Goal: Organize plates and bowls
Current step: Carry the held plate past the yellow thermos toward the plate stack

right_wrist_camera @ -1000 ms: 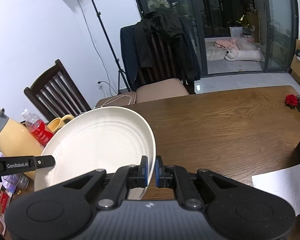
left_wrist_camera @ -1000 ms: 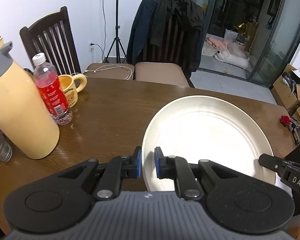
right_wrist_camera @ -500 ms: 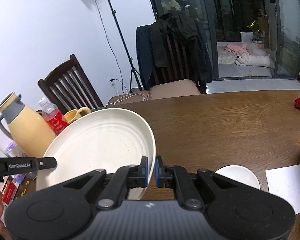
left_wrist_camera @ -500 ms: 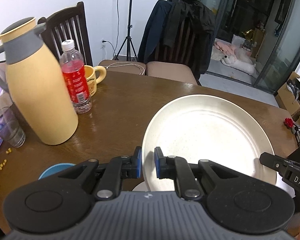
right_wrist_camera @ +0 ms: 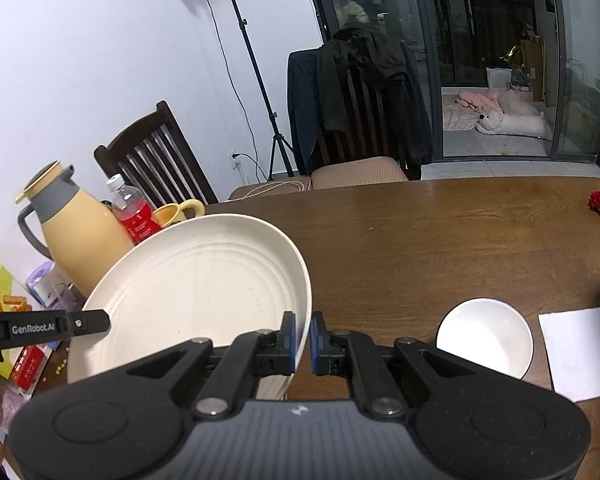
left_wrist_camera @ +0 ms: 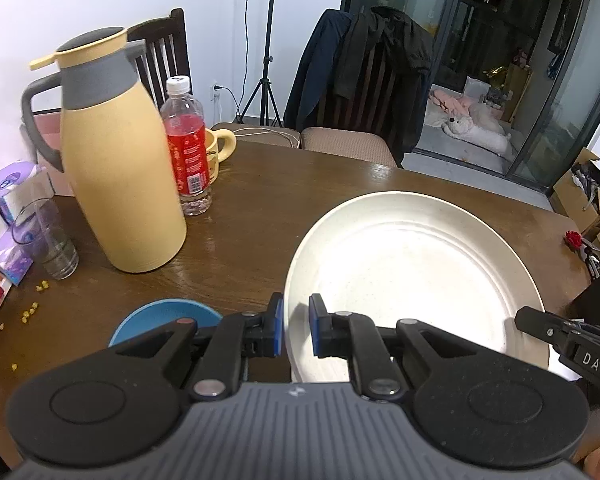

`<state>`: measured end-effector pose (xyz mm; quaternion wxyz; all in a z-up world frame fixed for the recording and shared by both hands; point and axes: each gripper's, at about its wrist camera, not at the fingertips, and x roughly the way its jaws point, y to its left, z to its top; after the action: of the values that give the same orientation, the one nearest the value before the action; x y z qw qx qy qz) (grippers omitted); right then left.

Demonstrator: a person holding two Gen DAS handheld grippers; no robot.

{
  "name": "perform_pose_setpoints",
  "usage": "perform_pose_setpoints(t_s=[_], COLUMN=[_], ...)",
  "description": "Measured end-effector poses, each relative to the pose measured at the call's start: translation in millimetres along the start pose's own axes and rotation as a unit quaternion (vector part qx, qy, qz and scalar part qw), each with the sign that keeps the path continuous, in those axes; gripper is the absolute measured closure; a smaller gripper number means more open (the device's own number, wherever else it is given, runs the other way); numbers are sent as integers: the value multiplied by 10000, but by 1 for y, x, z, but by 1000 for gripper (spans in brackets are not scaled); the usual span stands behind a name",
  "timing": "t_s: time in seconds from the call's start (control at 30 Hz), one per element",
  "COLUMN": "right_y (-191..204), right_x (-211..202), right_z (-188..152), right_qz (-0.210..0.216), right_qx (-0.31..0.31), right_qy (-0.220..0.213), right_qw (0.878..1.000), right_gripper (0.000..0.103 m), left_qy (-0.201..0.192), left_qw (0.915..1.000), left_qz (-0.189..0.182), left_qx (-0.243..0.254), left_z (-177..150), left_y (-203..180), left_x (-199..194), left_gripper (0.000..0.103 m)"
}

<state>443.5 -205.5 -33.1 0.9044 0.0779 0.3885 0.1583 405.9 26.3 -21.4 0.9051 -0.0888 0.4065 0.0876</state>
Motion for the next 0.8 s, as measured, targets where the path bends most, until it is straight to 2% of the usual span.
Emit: perform_pose_setpoints(t_s=[0.8], right_y=[68], right_x=[-44], right_z=[-50], right_qz=[-13], right_qx=[-41], right_qy=[-103], right_qw=[9999], right_gripper=[96], left_qy=[-141], left_qw=[9999], left_qz=[-68], left_qx=[-20], left_z=[-46], left_y=[67], left_x=[-59], left_gripper=[90])
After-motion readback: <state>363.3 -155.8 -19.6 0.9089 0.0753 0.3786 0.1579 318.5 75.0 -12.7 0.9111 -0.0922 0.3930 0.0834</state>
